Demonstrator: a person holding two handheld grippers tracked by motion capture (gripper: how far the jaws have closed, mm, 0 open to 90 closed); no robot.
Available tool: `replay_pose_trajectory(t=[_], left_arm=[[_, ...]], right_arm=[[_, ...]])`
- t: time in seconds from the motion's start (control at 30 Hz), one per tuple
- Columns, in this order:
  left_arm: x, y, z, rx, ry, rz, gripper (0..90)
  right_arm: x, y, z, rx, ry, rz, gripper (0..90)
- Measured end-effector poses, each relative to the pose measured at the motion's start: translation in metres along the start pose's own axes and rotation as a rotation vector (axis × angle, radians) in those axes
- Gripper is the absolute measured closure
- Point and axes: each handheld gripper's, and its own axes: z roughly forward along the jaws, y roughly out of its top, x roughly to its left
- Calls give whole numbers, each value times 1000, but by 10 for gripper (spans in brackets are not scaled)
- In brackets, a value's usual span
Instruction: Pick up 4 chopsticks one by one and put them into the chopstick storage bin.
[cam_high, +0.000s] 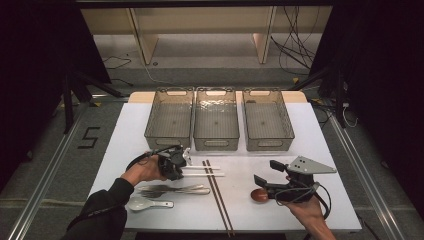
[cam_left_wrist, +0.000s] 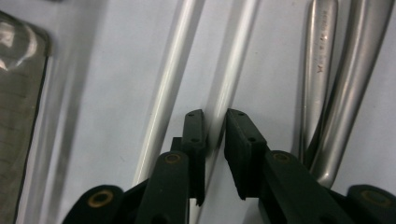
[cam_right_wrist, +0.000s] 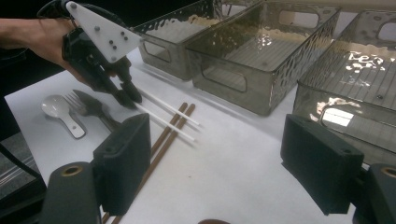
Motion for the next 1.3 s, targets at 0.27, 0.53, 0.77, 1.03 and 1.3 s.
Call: replay_pose_trajectory(t=[0.27, 0.53, 0.77, 1.03, 1.3], left_arm=[[-2, 0, 1, -6, 1, 25, 804], [-3, 1, 1, 0, 4, 54, 829], [-4, 1, 0, -11, 14, 83, 839], [-6, 3, -11, -40, 18, 94, 841], [-3, 6, -31, -120, 68, 41, 841]], right_arm=[[0, 0, 0, 3, 0, -1, 257], [0, 0, 0, 2, 0, 0, 257], [0, 0, 0, 1, 1, 0, 258], [0, 1, -1, -4, 0, 3, 258], [-1, 1, -1, -5, -1, 4, 255]])
